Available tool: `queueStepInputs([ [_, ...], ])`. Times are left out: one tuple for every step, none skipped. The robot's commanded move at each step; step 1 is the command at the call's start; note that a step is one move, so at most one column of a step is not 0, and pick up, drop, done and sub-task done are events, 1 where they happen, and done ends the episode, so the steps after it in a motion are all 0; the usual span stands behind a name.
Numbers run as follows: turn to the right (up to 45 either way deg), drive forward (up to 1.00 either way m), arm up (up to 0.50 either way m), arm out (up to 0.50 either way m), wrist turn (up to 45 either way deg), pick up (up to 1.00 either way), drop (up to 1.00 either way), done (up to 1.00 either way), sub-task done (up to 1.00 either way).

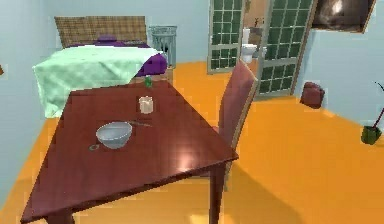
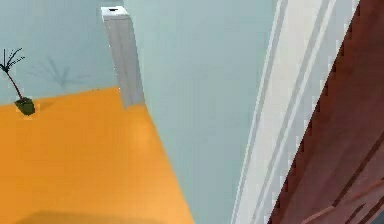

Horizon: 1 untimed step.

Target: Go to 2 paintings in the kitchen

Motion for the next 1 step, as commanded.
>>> queueStepInputs([
  [42.0,0.0,0.0,0.0,0.0,0.0,0.0,0.0,0.0],
])
